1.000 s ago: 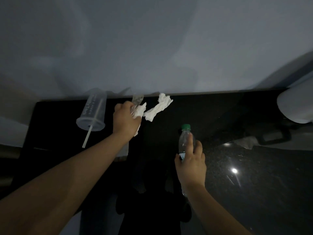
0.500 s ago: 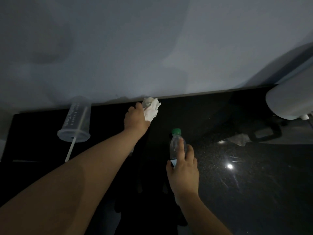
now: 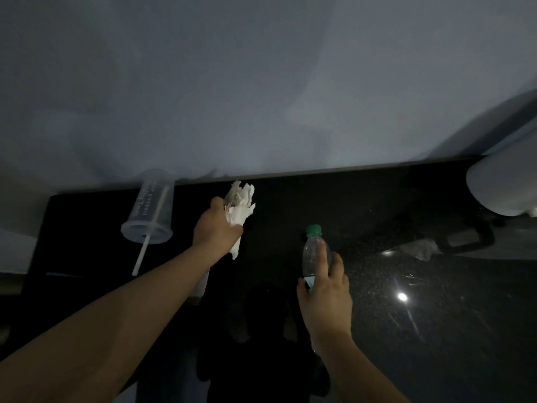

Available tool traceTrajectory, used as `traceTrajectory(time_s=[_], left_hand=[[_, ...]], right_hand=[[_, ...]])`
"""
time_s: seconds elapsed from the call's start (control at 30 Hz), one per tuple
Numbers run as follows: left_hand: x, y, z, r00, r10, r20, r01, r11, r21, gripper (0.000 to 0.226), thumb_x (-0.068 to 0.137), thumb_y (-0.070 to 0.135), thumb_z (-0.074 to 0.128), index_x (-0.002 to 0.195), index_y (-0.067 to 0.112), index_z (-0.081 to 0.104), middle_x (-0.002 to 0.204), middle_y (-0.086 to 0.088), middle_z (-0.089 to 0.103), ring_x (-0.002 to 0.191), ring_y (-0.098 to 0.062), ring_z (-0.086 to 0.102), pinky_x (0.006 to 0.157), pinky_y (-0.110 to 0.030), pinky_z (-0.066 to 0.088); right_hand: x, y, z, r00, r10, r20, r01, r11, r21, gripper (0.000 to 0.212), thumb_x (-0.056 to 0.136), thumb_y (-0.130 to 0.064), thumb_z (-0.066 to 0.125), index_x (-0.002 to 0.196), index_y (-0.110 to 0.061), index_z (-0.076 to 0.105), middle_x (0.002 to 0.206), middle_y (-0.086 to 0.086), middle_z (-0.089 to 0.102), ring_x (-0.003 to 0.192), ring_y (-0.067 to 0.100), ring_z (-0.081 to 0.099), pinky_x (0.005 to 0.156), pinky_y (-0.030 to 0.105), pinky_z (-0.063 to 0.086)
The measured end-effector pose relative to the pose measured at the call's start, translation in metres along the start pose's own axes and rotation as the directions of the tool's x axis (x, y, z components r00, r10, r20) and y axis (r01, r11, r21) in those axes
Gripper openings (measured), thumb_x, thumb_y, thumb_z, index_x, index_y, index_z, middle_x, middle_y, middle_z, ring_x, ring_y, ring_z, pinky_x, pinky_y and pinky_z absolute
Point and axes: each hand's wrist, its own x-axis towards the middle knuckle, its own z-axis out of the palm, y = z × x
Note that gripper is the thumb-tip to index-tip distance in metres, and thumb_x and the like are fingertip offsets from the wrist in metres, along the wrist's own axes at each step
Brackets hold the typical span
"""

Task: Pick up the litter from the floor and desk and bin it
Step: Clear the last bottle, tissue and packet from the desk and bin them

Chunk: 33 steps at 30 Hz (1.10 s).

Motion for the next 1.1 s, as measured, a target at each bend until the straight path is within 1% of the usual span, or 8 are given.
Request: traceTrajectory(time_s=[0.13,0.33,0.53,0.63,0.73,0.83,0.9,1.1], left_hand=[[-0.007,-0.019,-0.038,0.995,0.05,-0.088,-0.05,0.999,0.008,0.039,0.079,0.017,0.066,0.11,0.009,0.044,0.099,-0.009,0.061,0.082,-0.024,0.058,0.067,-0.03,0.042],[-0.007,-0.047,-0.093,0.969,-0.068,-0.238,0.084,0.995,0.055,0.038,0.078,0.024,0.068,0.106,0.011,0.046,0.104,-0.012,0.062,0.094,-0.034,0.061,0.079,-0.038,0.05],[0.003,-0.066,-0.118,0.933,-0.113,-0.343,0.134,0.99,0.036,0.046,0.077,0.03,0.068,0.113,0.012,0.048,0.11,-0.013,0.063,0.103,-0.037,0.057,0.088,-0.042,0.05],[0.017,-0.079,-0.126,0.95,-0.09,-0.299,0.13,0.984,0.118,0.045,0.078,0.026,0.068,0.114,0.008,0.049,0.114,-0.017,0.061,0.108,-0.038,0.054,0.089,-0.037,0.044],[0.025,-0.094,-0.129,0.956,-0.157,-0.247,0.233,0.918,0.32,0.055,0.077,0.028,0.069,0.124,0.01,0.047,0.129,-0.022,0.046,0.119,-0.042,0.042,0.096,-0.046,0.041],[0.03,-0.102,-0.128,0.944,-0.254,-0.209,0.317,0.873,0.372,0.063,0.079,0.036,0.067,0.131,0.013,0.041,0.133,-0.022,0.041,0.123,-0.044,0.038,0.097,-0.05,0.039],[0.033,-0.103,-0.125,0.947,-0.245,-0.206,0.312,0.852,0.421,0.066,0.077,0.04,0.069,0.129,0.012,0.04,0.132,-0.022,0.045,0.122,-0.043,0.039,0.096,-0.048,0.038],[0.038,-0.11,-0.12,0.935,-0.337,-0.113,0.354,0.85,0.39,0.092,0.064,0.05,0.079,0.133,0.01,0.033,0.135,-0.019,0.044,0.125,-0.04,0.041,0.098,-0.046,0.039]], right_hand=[[-0.001,-0.005,0.0,1.0,-0.012,0.001,0.012,0.999,-0.036,0.09,0.087,-0.035,0.062,0.151,-0.036,-0.002,0.151,0.01,0.022,0.123,0.03,0.044,0.083,0.037,0.053],[0.011,-0.029,0.003,0.998,-0.052,0.036,0.053,0.998,-0.021,0.09,0.087,-0.033,0.064,0.151,-0.037,0.001,0.151,0.009,0.022,0.122,0.029,0.045,0.081,0.034,0.052],[0.019,-0.06,0.02,0.989,-0.132,0.069,0.136,0.989,-0.051,0.09,0.087,-0.034,0.062,0.151,-0.034,0.0,0.151,0.011,0.021,0.122,0.031,0.045,0.083,0.035,0.052],[0.021,-0.058,0.022,0.989,-0.133,0.06,0.136,0.989,-0.052,0.09,0.086,-0.034,0.063,0.151,-0.035,0.002,0.15,0.011,0.024,0.121,0.031,0.046,0.081,0.036,0.053],[0.02,-0.056,0.024,0.988,-0.147,0.05,0.149,0.988,-0.038,0.09,0.085,-0.034,0.064,0.151,-0.037,0.003,0.149,0.011,0.025,0.119,0.031,0.047,0.079,0.035,0.052],[0.02,-0.055,0.025,0.987,-0.153,0.044,0.155,0.987,-0.037,0.09,0.085,-0.035,0.064,0.151,-0.037,0.003,0.149,0.011,0.025,0.118,0.031,0.048,0.078,0.034,0.052],[0.02,-0.055,0.025,0.987,-0.156,0.039,0.157,0.987,-0.041,0.091,0.084,-0.035,0.065,0.151,-0.037,0.003,0.149,0.01,0.025,0.118,0.031,0.048,0.077,0.035,0.052],[0.02,-0.056,0.024,0.987,-0.156,0.046,0.158,0.987,-0.04,0.091,0.084,-0.034,0.066,0.15,-0.037,0.003,0.148,0.012,0.027,0.119,0.033,0.048,0.078,0.037,0.053]])
